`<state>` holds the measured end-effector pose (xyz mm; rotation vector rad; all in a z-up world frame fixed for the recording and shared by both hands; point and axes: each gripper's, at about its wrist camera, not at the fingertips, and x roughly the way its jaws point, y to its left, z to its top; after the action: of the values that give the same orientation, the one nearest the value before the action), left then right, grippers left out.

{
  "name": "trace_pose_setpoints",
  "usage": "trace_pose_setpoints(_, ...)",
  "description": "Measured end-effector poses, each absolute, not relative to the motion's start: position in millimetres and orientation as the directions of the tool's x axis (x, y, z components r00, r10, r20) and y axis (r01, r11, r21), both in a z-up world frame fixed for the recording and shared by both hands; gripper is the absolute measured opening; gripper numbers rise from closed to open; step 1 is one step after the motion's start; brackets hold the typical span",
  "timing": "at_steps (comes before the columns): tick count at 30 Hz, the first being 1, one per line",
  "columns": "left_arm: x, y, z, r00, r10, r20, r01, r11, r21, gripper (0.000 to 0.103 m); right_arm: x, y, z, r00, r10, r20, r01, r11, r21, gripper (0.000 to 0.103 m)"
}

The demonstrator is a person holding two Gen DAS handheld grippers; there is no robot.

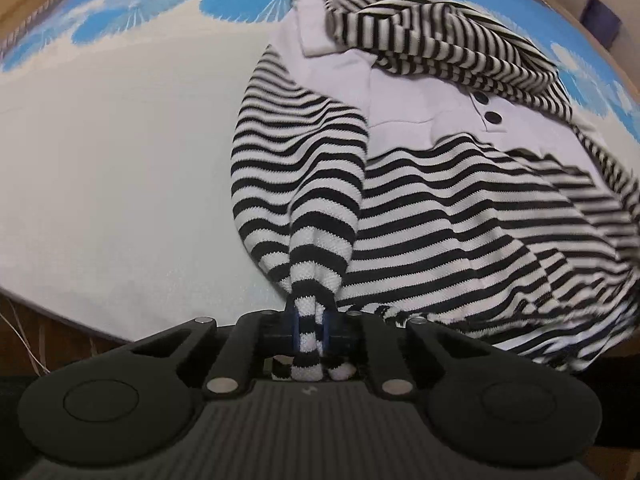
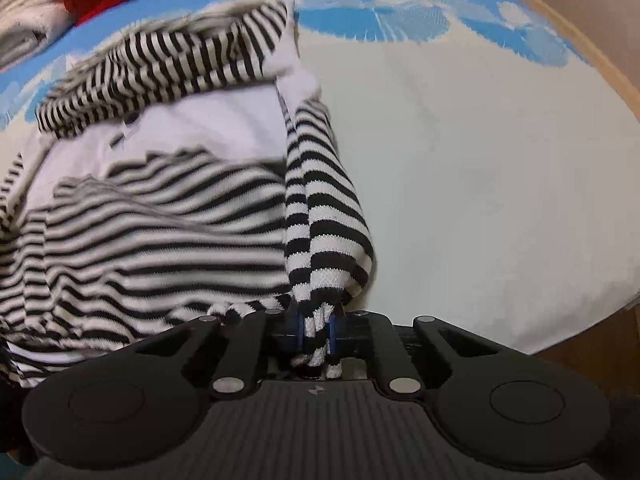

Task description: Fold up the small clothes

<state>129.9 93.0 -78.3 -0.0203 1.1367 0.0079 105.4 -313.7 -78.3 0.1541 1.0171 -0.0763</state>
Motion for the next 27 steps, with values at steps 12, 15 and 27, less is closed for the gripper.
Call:
trace_pose_setpoints(12, 105.1, 98.3, 51.5, 0.634, -0.082, -0.769, 0.111, 0.994, -0.014, 0.009, 80.4, -332.2, 46.5, 0.734, 0.141, -0.664, 0.007, 0.977, 0.215, 0.009)
trace_pose_setpoints(15, 76.0, 113.2, 75.8, 0.648, -0.143, -0.748, 0.159, 0.986, -0.051, 0.009, 51.0, -340.1, 75.1, 0.755, 0.189, -0.628, -0.045, 0.970, 0.238, 0.008)
trace_pose_setpoints(27, 81.7, 141.7, 62.1, 0.528, -0.278, -0.803, 0.231, 0.956, -0.180, 0.009, 36.4, -358.7, 73.8, 0.633, 0.248, -0.733, -0.006, 0.949, 0.316, 0.008)
